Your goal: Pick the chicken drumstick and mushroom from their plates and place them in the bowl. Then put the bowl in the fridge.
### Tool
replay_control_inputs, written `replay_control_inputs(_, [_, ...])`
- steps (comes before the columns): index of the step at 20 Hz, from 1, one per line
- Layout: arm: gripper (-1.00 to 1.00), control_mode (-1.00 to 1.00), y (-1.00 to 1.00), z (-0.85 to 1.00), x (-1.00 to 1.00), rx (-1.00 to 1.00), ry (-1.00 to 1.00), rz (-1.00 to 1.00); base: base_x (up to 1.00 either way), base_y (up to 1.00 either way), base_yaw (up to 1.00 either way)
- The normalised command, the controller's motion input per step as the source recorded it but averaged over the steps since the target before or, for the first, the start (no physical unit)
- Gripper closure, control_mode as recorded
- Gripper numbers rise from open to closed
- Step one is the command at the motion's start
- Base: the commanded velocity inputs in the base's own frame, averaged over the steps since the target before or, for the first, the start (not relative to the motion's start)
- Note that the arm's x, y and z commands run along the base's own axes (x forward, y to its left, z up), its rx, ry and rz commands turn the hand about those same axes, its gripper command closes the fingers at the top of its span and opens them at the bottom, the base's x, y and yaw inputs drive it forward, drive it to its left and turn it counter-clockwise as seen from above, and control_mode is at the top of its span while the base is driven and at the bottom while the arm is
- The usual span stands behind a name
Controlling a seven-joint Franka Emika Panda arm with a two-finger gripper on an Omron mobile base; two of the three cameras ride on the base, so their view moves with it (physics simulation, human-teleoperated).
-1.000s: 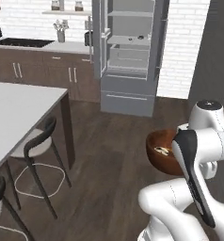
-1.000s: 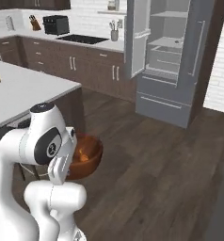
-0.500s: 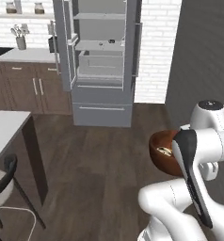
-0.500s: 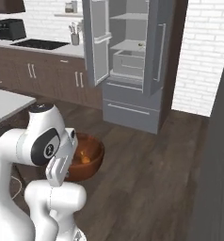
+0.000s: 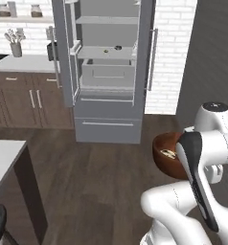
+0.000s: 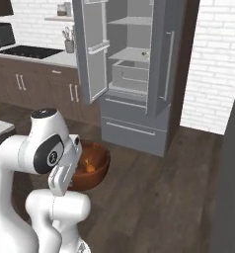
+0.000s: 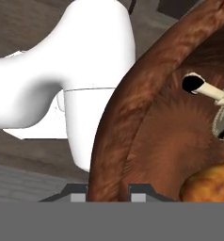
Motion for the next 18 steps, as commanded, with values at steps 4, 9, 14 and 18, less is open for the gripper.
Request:
replay_control_inputs(4, [1.00,1.00,0.00,0.00,0.00,0.00,0.00,0.00,1.00,0.36,0.00])
replay_control_inputs(9, [1.00,1.00,0.00,0.00,0.00,0.00,0.00,0.00,1.00,0.40,0.00])
replay_control_inputs(14, [1.00,1.00,0.00,0.00,0.00,0.00,0.00,0.00,1.00,0.29,0.00])
replay_control_inputs(18, [1.00,1.00,0.00,0.00,0.00,0.00,0.00,0.00,0.99,0.00,0.04])
